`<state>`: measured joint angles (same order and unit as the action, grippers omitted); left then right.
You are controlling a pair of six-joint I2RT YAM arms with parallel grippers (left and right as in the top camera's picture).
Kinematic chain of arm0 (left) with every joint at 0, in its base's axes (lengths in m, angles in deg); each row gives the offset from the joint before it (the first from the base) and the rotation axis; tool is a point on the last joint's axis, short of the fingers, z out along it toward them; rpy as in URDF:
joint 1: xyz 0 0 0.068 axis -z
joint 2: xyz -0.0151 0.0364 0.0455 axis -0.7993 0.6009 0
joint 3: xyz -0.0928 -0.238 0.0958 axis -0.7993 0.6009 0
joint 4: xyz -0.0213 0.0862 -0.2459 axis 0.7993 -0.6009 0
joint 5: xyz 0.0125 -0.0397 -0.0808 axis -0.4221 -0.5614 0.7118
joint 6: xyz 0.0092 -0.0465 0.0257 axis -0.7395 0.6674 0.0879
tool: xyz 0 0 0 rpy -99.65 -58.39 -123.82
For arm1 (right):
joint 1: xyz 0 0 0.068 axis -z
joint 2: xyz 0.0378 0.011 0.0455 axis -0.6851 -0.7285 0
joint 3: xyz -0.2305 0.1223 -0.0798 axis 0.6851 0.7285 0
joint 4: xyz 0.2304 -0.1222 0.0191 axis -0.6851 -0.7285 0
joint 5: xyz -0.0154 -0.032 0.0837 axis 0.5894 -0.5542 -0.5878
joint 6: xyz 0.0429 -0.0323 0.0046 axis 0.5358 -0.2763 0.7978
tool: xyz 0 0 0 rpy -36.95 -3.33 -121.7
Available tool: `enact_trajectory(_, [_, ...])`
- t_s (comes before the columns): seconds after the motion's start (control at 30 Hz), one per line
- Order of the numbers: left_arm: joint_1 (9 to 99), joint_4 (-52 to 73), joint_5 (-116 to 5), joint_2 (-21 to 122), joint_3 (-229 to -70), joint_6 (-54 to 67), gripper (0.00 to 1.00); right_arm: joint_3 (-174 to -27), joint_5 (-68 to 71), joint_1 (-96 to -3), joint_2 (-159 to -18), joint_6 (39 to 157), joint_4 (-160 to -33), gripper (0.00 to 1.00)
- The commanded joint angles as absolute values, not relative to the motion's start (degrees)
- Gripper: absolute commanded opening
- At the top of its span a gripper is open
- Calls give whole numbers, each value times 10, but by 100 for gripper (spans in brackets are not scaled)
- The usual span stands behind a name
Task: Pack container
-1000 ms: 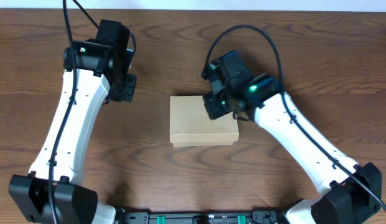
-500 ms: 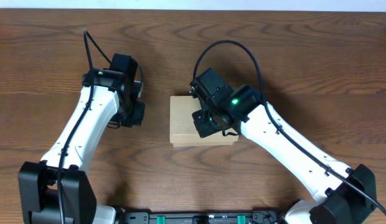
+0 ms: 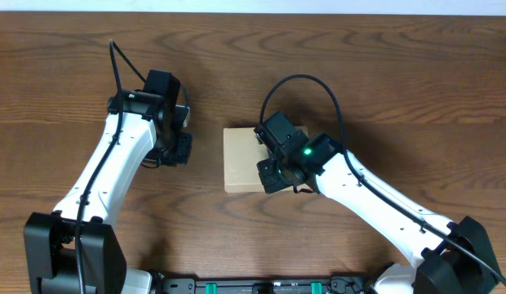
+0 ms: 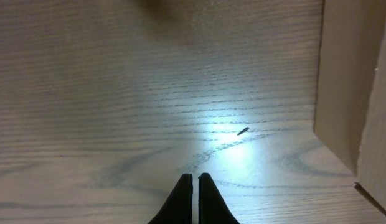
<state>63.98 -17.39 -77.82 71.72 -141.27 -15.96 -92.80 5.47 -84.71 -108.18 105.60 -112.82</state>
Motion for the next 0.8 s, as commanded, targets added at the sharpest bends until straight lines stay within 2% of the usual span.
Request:
enact_trajectory(0.0, [639, -171, -766, 706, -1411, -160, 6, -898, 72, -852, -1099, 1062, -1120, 1])
enact_trajectory(0.23, [639, -149, -753, 705, -1412, -179, 6, -916, 101, -841, -1082, 1014, -1032, 1])
enact_trajectory(0.43, [639, -100, -758, 703, -1417, -179, 10, -937, 175, -786, -1055, 1008, -959, 1])
enact_trajectory(0.47, [639, -86, -762, 703, -1417, -179, 20, -937, 184, -774, -1051, 1003, -949, 1])
enact_trajectory(0.5, [639, -70, -770, 703, -1417, -179, 40, -937, 194, -756, -1047, 990, -937, 1])
enact_trajectory(0.57, [639, -34, -795, 703, -1417, -179, 52, -937, 205, -721, -1044, 971, -919, 4])
enact_trajectory(0.6, [639, -17, -808, 703, -1417, -179, 53, -937, 207, -700, -1042, 958, -912, 10])
enact_trajectory(0.63, [639, -2, -825, 703, -1417, -179, 54, -937, 207, -678, -1042, 941, -905, 25])
enact_trajectory(0.67, [639, 14, -843, 703, -1417, -179, 56, -937, 207, -659, -1042, 923, -900, 44])
enact_trajectory(0.7, [639, 28, -856, 703, -1417, -179, 71, -937, 208, -636, -1042, 905, -894, 66])
enact_trajectory(0.73, [639, 43, -866, 703, -1417, -179, 80, -937, 214, -608, -1043, 894, -886, 86])
enact_trajectory(0.77, [639, 57, -874, 703, -1417, -179, 84, -937, 217, -589, -1043, 889, -881, 92])
